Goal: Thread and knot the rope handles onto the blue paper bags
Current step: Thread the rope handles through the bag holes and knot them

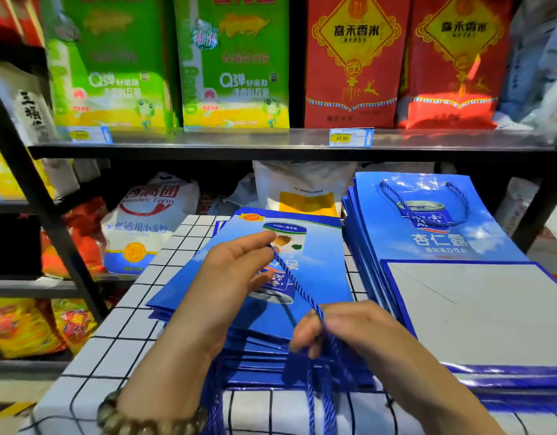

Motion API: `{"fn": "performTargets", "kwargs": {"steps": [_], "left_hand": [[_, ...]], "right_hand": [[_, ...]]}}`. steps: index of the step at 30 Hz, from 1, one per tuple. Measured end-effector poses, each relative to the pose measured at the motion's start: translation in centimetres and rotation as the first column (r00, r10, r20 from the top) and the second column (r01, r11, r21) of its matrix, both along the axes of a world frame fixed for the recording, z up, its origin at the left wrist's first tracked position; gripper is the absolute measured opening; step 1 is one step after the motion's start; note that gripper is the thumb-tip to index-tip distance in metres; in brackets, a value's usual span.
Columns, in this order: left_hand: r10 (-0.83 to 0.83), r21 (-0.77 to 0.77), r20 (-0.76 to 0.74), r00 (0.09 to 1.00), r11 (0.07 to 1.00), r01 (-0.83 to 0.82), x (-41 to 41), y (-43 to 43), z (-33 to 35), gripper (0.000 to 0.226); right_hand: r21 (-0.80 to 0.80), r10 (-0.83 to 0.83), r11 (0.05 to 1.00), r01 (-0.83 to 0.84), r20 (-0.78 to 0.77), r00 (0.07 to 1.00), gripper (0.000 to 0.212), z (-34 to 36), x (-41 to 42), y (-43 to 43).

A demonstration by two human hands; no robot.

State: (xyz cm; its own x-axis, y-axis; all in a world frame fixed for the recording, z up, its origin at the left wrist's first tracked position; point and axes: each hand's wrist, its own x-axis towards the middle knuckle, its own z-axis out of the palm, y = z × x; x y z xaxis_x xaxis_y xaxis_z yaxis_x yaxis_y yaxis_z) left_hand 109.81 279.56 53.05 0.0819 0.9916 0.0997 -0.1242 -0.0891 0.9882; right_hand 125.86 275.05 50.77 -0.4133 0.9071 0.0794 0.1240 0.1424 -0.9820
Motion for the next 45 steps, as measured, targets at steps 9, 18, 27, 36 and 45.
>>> {"fn": "performTargets", "kwargs": {"steps": [9, 18, 27, 36, 45], "left_hand": [[0.178, 0.331, -0.778, 0.602, 0.931, 0.152, -1.9, -1.0, -3.1, 0.039], [0.121, 0.222, -0.954, 0.275, 0.899, 0.377, -2.4, -3.7, -3.1, 0.052], [0.098, 0.208, -0.956, 0.275, 0.89, 0.405, -3.2, -4.0, -3.5, 0.05], [0.093, 0.221, -0.938, 0.335, 0.903, 0.368, -3.8, -3.2, -2.7, 0.07], [0.173, 0.315, -0.909, 0.38, 0.882, 0.35, -3.9, -3.2, -3.2, 0.068]], "right_hand": [[-0.147, -0.284, 0.95, 0.274, -0.049, 0.958, 0.012, 0.9, -0.2, 1.8], [-0.02, -0.244, 0.969, 0.247, 0.109, 0.964, 0.025, -0.5, -0.5, 1.3], [0.059, -0.21, 0.977, 0.204, 0.127, 0.969, 0.035, -1.2, -0.8, 1.1], [0.072, -0.235, 0.971, 0.228, 0.099, 0.967, 0.032, -0.5, -1.2, 1.0], [0.036, -0.211, 0.978, 0.208, 0.152, 0.966, 0.04, 0.6, -0.6, 1.1]]}}
